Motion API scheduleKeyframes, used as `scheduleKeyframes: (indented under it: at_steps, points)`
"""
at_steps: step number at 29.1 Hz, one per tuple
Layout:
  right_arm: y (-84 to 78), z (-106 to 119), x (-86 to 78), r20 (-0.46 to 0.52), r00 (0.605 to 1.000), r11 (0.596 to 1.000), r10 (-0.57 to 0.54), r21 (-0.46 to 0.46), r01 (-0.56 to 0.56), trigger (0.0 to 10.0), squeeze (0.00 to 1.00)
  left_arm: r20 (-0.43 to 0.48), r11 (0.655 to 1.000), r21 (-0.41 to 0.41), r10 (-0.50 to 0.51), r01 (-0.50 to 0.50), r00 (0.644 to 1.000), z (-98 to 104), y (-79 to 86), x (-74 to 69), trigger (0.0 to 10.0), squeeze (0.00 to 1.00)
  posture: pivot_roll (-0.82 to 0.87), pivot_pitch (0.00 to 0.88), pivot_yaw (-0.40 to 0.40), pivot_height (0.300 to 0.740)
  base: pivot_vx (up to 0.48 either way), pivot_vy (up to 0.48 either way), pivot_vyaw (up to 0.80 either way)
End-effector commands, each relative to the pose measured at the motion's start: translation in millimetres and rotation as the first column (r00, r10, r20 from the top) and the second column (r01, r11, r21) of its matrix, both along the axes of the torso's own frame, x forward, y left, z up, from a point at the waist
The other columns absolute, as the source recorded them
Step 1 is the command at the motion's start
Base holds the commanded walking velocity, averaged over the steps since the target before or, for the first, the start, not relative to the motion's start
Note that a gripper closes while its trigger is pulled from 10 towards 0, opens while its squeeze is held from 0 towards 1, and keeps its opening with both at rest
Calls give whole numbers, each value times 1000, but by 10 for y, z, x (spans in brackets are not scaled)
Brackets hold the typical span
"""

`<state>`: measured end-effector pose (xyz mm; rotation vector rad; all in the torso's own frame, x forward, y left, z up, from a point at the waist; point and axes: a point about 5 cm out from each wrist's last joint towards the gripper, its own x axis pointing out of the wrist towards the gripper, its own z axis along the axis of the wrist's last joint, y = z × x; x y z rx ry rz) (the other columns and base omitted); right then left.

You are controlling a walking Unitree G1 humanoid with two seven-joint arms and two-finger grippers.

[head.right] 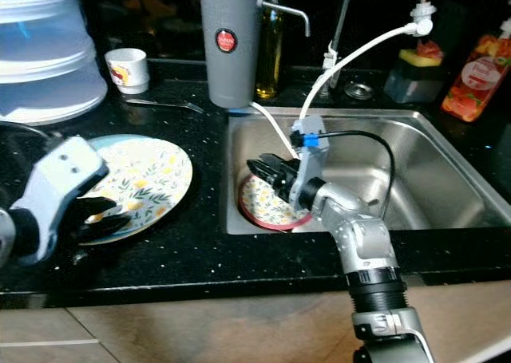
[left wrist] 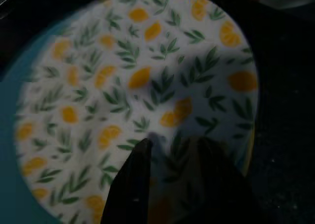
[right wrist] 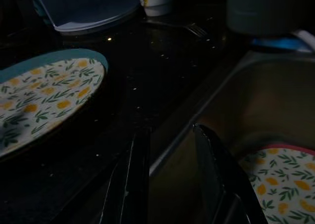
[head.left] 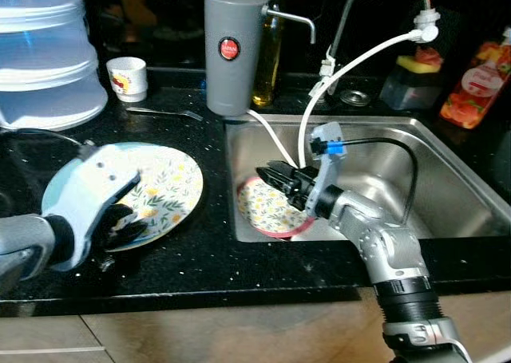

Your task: Kitchen organization

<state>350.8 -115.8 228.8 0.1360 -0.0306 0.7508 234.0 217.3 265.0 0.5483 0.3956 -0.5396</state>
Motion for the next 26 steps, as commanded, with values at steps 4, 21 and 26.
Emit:
scheduleKeyframes:
  at_steps: [4, 21, 26]
  points:
    - [1, -7, -25, -9, 1000, 1000, 23, 3, -23, 10000, 0, -9, 998, -54, -35, 34, 999, 137, 32, -8, 10000, 0, 145, 76, -56, 740, 0, 0, 0]
    - [22, 4, -55, -19, 999, 998, 48, 28, -47, 10000, 0, -193, 980, -29, -199, 197, 961, 54, 91, -246, 10000, 0, 146, 84, -51, 740, 0, 0, 0]
    - [29, 3, -56, -20, 999, 998, 50, 27, -50, 10000, 0, -232, 988, 49, -133, 148, 964, -25, 204, -234, 10000, 0, 146, 85, -52, 740, 0, 0, 0]
